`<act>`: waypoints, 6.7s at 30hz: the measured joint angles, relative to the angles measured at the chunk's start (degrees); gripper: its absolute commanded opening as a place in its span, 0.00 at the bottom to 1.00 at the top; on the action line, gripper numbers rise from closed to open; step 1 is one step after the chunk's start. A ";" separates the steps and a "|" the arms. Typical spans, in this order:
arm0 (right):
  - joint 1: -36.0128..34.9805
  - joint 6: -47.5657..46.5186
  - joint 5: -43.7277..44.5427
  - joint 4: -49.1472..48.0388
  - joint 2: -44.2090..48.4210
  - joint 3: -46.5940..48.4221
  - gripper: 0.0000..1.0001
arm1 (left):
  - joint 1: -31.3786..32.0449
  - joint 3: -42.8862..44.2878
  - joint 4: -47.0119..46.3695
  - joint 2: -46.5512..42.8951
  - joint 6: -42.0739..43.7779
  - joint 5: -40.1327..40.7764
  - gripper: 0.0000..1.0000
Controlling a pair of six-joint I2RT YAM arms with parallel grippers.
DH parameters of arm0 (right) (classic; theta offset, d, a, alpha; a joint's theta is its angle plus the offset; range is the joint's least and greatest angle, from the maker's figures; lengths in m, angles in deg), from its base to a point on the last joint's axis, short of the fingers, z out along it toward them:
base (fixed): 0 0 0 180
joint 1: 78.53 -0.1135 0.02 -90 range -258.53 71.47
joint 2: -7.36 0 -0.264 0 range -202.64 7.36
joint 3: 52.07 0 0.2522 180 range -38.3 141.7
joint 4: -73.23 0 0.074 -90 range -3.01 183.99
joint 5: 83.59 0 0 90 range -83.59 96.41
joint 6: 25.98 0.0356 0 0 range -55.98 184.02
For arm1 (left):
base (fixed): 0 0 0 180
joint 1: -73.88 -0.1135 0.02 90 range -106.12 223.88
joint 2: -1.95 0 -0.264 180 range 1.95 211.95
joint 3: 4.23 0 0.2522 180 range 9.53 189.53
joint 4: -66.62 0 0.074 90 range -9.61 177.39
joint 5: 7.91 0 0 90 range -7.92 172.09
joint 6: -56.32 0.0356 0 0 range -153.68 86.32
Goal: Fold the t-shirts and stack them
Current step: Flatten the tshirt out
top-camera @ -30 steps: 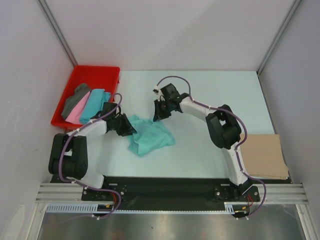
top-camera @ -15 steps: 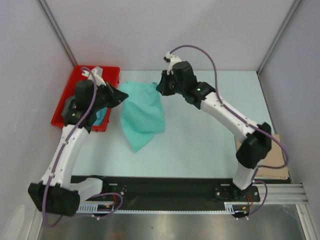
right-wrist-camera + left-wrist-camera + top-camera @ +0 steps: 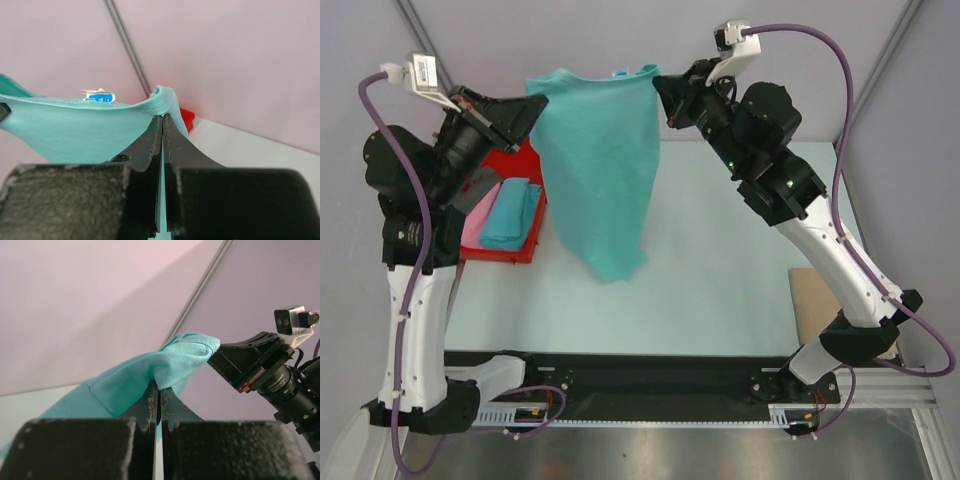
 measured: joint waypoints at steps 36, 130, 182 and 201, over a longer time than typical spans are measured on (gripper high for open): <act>17.14 6.34 4.09 -15.15 14.75 -43.41 0.14 | 45.79 -34.45 -11.78 -1.09 6.25 21.53 0.28; 31.61 38.14 -3.63 32.00 39.32 -84.08 0.00 | 6.78 -49.40 19.67 20.48 9.05 29.22 0.37; 46.21 25.97 -6.36 16.28 -5.05 6.80 0.00 | 6.08 7.15 0.63 16.59 27.61 28.65 0.00; 46.29 20.81 -5.31 -2.73 34.12 -16.09 0.00 | 6.05 2.16 -0.92 -13.33 30.49 20.35 0.00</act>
